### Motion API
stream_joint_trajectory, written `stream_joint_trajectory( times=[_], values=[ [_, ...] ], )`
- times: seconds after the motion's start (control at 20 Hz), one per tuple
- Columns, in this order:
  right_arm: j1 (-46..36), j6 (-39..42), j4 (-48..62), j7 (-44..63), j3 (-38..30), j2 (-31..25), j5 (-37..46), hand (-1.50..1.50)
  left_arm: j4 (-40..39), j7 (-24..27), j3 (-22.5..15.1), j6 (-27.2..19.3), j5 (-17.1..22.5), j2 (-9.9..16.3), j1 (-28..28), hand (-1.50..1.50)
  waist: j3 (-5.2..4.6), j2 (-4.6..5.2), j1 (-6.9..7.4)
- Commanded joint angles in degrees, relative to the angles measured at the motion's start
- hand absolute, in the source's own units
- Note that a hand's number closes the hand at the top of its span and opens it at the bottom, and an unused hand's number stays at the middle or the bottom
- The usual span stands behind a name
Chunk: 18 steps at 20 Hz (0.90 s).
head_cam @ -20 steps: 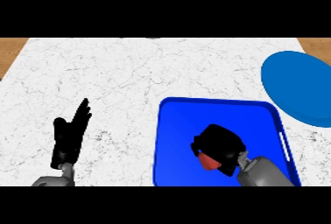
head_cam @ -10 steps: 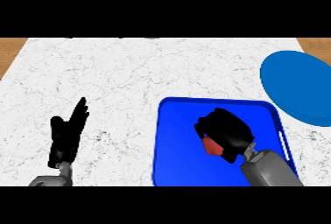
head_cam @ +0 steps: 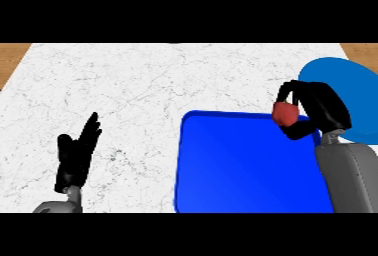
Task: Pick the bell pepper from the tray and place it in the plate
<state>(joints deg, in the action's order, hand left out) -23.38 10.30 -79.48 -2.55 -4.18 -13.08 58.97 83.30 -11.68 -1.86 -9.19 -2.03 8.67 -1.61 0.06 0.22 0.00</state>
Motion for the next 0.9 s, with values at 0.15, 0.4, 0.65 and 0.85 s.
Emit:
stream_joint_trajectory(
  times=[0.15,0.4,0.65,0.85],
  values=[
    [-5.76,-9.49,-0.52,3.20,-12.77,-4.11,-2.92,1.50,3.50,-1.93,-2.20,-0.96,-1.42,-1.41,1.38,0.00,0.00,-0.23,0.39],
    [-10.58,-7.59,2.99,8.60,-16.27,-6.48,-4.58,1.50,3.48,-0.68,-2.53,-1.62,-2.40,-2.33,3.57,0.00,-0.05,-0.18,0.63],
    [-8.95,-10.36,10.29,4.59,-20.17,-10.69,-7.58,1.50,1.53,-2.07,1.56,1.87,1.03,0.04,-0.12,0.00,-0.05,-0.13,0.33],
    [-17.49,-15.67,25.64,3.01,-20.52,-14.10,-5.38,1.50,0.98,-4.78,1.19,0.41,-0.78,-0.60,-4.77,0.00,-0.03,0.08,0.84]
  ],
)
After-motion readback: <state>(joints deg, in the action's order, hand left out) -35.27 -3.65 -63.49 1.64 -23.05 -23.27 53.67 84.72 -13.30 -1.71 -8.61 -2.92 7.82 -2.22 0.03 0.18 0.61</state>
